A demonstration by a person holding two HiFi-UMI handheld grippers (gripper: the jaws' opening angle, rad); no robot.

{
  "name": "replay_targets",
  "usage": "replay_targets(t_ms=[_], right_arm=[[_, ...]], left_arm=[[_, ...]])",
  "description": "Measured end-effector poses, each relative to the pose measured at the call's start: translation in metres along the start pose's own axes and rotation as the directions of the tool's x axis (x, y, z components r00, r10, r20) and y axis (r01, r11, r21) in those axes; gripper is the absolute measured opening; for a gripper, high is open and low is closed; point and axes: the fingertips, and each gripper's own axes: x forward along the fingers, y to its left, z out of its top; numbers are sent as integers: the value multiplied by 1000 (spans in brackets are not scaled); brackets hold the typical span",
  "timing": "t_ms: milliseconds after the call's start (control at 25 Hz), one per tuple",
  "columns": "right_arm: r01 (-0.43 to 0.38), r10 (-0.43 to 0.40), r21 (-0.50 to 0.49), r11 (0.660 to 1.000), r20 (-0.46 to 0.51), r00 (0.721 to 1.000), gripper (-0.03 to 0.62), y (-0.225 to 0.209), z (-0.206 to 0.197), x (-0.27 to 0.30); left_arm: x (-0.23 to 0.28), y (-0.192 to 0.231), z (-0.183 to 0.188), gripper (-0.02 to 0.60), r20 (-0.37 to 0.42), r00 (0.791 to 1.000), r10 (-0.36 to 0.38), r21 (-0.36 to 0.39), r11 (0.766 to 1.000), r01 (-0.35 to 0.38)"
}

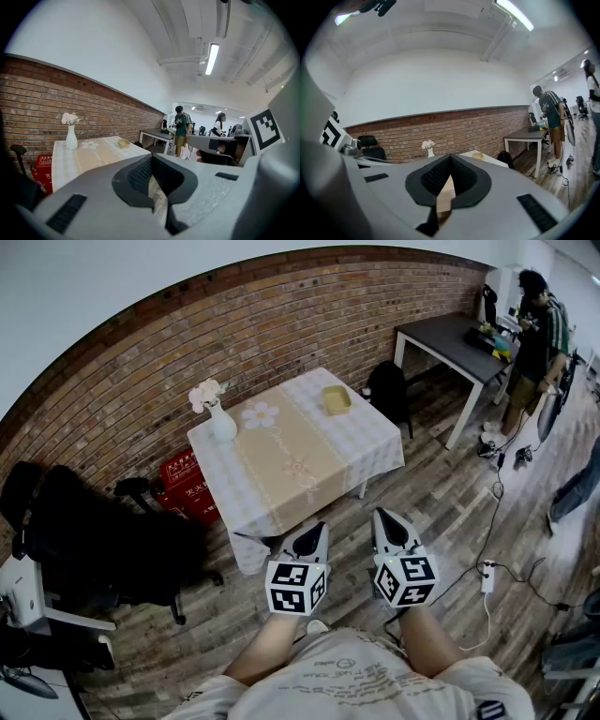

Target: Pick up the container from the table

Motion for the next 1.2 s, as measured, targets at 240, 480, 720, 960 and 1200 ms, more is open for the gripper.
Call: replay_targets(t_ms=[240, 480, 720, 960, 1200], right_arm=[[1, -1, 4, 1000, 0, 1000, 2, -4, -4, -10], [-3, 3, 22, 1000, 6, 1000, 2, -1, -3, -8], [-16, 16, 27, 1000, 8, 1000, 2, 13, -4, 12], [-17, 18, 17, 1000, -10, 1000, 2, 29, -8, 38], [-12, 12, -4, 1000, -28, 1000, 2, 39, -12, 56]], left_arm=[[-2, -12, 0, 3, -2, 1000, -7, 12, 1000, 7], [-2, -13, 1, 3, -2, 1000, -12, 14, 1000, 13], [0, 5, 2, 3, 2, 1000, -13, 11, 1000, 13], [4, 29, 6, 3, 9, 1000, -25, 10, 1000, 25], [9, 51, 6, 3, 9, 999, -34, -18, 999, 34]])
